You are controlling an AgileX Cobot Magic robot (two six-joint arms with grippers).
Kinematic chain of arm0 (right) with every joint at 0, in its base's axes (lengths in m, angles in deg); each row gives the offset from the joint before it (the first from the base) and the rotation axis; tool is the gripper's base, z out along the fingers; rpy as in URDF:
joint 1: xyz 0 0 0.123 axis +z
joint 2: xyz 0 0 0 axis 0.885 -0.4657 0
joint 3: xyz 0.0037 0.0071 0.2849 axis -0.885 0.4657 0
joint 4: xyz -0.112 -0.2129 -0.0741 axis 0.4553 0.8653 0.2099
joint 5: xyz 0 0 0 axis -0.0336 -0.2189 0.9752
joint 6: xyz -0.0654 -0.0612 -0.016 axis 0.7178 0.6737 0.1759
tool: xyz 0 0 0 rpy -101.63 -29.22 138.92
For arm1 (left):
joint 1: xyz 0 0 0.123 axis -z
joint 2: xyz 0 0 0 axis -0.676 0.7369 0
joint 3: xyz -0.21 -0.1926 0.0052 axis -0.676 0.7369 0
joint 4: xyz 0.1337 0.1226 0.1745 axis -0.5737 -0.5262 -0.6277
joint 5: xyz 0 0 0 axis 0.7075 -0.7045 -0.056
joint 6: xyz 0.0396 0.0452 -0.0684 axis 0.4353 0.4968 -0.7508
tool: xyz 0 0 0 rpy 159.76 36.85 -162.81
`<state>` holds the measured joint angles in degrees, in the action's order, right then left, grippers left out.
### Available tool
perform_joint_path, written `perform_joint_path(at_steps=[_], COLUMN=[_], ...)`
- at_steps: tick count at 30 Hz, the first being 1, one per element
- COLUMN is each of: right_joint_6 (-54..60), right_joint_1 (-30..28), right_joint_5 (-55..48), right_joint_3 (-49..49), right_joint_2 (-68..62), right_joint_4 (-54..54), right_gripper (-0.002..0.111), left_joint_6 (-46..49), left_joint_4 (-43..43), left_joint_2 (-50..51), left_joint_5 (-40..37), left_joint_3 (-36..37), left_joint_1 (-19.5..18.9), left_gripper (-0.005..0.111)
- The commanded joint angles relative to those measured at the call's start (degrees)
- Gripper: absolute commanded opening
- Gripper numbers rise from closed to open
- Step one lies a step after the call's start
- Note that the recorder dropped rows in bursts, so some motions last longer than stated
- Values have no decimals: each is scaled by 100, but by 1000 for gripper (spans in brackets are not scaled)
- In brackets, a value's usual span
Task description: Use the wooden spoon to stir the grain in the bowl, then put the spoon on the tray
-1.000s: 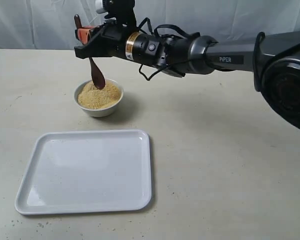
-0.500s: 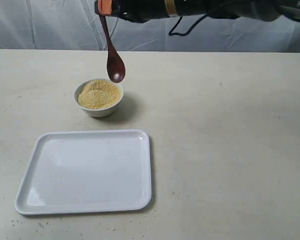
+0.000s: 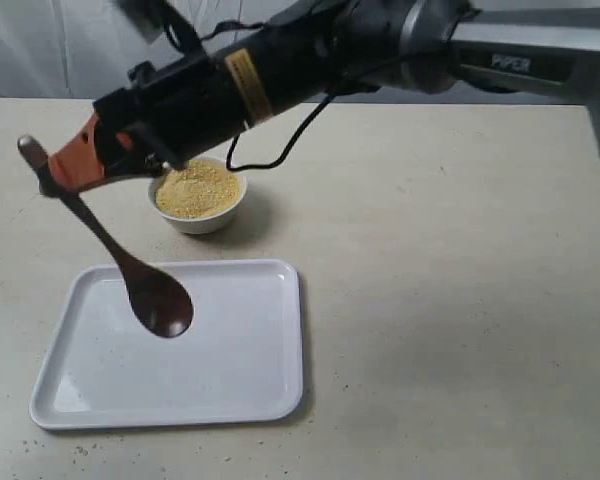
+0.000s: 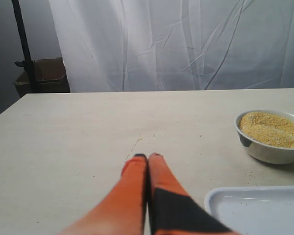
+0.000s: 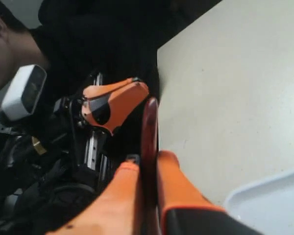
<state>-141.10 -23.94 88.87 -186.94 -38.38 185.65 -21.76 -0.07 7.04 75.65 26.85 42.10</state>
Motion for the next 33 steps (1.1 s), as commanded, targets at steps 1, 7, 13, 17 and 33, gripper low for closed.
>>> perform_joint_path(at_steps=[1, 7, 13, 17, 33], right_joint_6=[-199, -199, 150, 116, 8844], right_joint_1=[115, 171, 282, 260, 173], right_joint_5=[-256, -2651, -5222, -6399, -10686], right_joint_3=[9, 9, 9, 9, 206], right_joint_2=[-307, -201, 86, 217, 690], right_joint_4=[15, 15, 15, 15, -6123], right_gripper=[-1, -1, -1, -1, -1], left_joint_6=[-6, -6, -6, -6, -6], left_joint_4=[10, 10, 10, 10, 10], left_joint_2=[-29, -29, -29, -29, -29], left_joint_5=[31, 31, 31, 31, 31], left_joint_3=[28, 28, 28, 28, 28], left_joint_1=[-5, -5, -5, -5, -5], left_gripper=[0, 0, 0, 0, 0])
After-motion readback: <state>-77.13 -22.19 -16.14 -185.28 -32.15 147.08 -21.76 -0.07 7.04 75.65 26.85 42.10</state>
